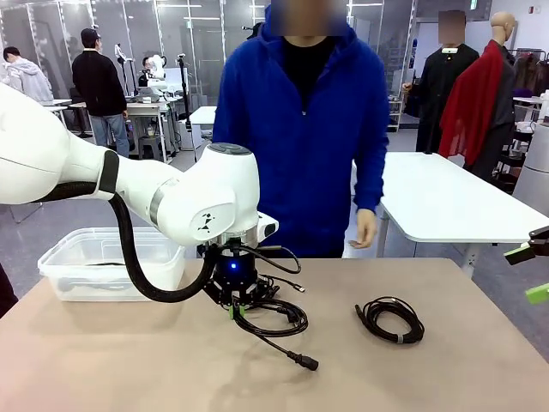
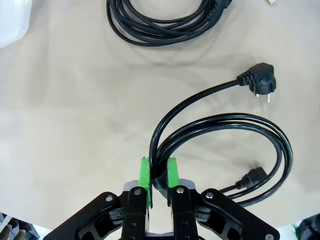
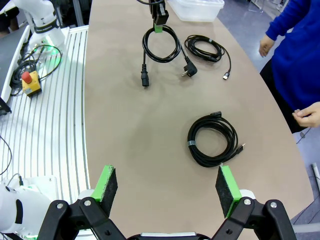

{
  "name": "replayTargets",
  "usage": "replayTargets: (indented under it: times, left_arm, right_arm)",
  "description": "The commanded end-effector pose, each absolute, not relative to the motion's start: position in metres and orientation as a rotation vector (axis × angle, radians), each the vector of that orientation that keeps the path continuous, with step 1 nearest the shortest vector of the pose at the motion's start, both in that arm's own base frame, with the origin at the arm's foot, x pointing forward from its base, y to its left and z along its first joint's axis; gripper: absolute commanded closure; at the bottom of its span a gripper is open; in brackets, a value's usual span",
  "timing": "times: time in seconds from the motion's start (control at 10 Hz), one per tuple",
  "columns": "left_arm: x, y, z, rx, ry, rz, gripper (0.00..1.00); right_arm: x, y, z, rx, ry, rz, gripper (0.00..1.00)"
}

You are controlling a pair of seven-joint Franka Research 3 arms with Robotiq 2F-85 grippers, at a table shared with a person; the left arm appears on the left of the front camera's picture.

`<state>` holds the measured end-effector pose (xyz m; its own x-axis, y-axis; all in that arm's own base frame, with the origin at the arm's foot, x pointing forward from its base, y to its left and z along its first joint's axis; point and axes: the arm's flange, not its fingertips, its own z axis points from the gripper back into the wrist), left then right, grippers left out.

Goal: Organize and store the cables.
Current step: Place the Power Cable into the Organizing box.

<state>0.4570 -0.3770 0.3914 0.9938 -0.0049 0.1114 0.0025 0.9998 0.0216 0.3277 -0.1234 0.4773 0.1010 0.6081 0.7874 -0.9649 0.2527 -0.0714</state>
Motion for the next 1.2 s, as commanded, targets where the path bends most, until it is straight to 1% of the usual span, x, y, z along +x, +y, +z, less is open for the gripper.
replayTargets:
  times: [0.0, 0.4, 0.6, 0.7, 0.9, 1.1]
  left_arm:
    - [0.457, -0.374, 0.405, 0.035, -0.152, -0.069, 0.85]
    - [0.450, -0.345, 0.446, 0.110, -0.324, -0.214, 0.85]
    - [0.451, -0.332, 0.464, 0.120, -0.380, -0.279, 0.85]
    - [0.450, -0.323, 0.472, 0.123, -0.405, -0.291, 0.85]
    - [0.451, -0.295, 0.492, 0.067, -0.419, -0.317, 0.85]
    - [0.449, -0.271, 0.503, 0.080, -0.445, -0.403, 0.85]
  right_arm:
    - [0.327, -0.123, 0.476, 0.544, -0.824, 1.249, 0.00]
    - [0.327, -0.123, 0.476, 0.544, -0.824, 1.249, 0.00]
    - [0.327, -0.123, 0.476, 0.544, -0.824, 1.249, 0.00]
    - [0.327, -0.123, 0.476, 0.544, -0.824, 1.249, 0.00]
    - [0.327, -0.123, 0.476, 0.544, -0.824, 1.249, 0.00]
    - [0.327, -0.123, 0.476, 0.544, -0.824, 1.249, 0.00]
